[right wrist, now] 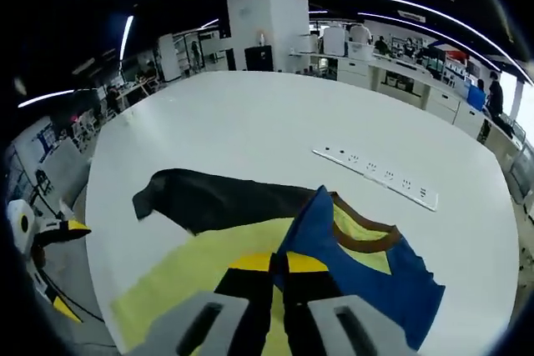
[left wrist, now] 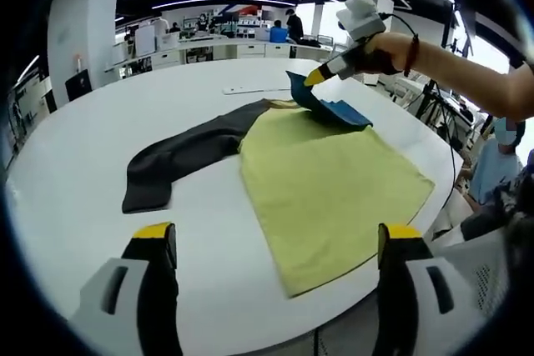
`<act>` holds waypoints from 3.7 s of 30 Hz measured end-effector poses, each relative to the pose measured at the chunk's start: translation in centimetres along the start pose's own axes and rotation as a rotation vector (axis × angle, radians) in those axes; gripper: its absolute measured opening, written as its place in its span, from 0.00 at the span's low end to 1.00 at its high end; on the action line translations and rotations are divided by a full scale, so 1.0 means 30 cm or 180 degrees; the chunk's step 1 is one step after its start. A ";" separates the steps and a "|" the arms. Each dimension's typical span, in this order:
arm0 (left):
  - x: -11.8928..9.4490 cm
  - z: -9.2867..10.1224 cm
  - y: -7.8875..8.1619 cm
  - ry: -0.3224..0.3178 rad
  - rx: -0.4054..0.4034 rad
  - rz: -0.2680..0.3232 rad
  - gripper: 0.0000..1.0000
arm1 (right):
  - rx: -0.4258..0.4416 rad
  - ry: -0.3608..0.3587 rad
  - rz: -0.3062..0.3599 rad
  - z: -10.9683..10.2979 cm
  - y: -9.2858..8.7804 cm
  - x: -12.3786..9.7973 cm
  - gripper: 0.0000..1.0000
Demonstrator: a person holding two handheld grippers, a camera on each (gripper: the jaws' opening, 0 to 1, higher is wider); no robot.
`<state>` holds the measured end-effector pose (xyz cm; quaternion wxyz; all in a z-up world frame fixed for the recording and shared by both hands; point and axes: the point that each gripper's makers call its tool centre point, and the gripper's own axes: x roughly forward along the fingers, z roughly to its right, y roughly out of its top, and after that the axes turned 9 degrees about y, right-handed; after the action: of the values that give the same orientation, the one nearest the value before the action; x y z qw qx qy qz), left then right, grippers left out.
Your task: Fold the garment on the visible template until the final outline fits inside the template.
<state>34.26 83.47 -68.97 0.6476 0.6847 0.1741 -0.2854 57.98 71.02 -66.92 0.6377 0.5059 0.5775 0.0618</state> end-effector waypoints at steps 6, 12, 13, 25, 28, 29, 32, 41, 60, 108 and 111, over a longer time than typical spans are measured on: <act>0.000 0.003 -0.007 0.0004 -0.0012 -0.0019 0.98 | -0.0010 0.0120 0.0030 -0.056 0.019 0.032 0.00; 0.001 -0.002 -0.014 0.0019 -0.0021 -0.0036 0.97 | -0.0018 0.0179 0.0039 -0.090 0.033 0.056 0.00; 0.001 -0.003 -0.014 0.0021 -0.0028 -0.0033 0.97 | -0.0020 0.0178 0.0036 -0.092 0.032 0.057 0.00; 0.001 -0.004 -0.024 0.0029 -0.0015 -0.0073 0.96 | -0.0148 0.0214 0.0005 -0.140 0.040 0.093 0.00; 0.000 -0.007 -0.024 0.0034 -0.0025 -0.0073 0.96 | -0.0204 0.0216 -0.0033 -0.148 0.032 0.105 0.00; 0.000 -0.008 -0.026 0.0039 -0.0021 -0.0080 0.96 | -0.0228 0.0212 -0.0059 -0.149 0.026 0.111 0.00; -0.001 -0.009 -0.029 0.0041 -0.0029 -0.0086 0.96 | -0.0252 0.0203 -0.0089 -0.147 0.016 0.125 0.00; -0.007 -0.026 -0.036 0.0086 -0.0023 -0.0091 0.97 | -0.0186 0.0275 -0.0199 -0.161 -0.035 0.194 0.00; -0.008 -0.043 -0.030 0.0155 -0.0055 -0.0059 0.99 | -0.0231 0.0372 -0.0239 -0.177 -0.107 0.231 0.46; -0.014 0.011 0.012 0.0028 0.0099 0.0032 0.99 | 0.0289 -0.0632 -0.0130 0.311 -0.447 -0.239 0.52; -0.014 0.011 0.014 0.0022 0.0095 0.0041 0.99 | 0.0286 -0.0683 -0.0123 0.324 -0.464 -0.257 0.46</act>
<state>34.12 83.16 -68.38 0.6385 0.6964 0.1677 -0.2815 56.21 53.65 -73.45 0.6736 0.5265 0.5178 -0.0309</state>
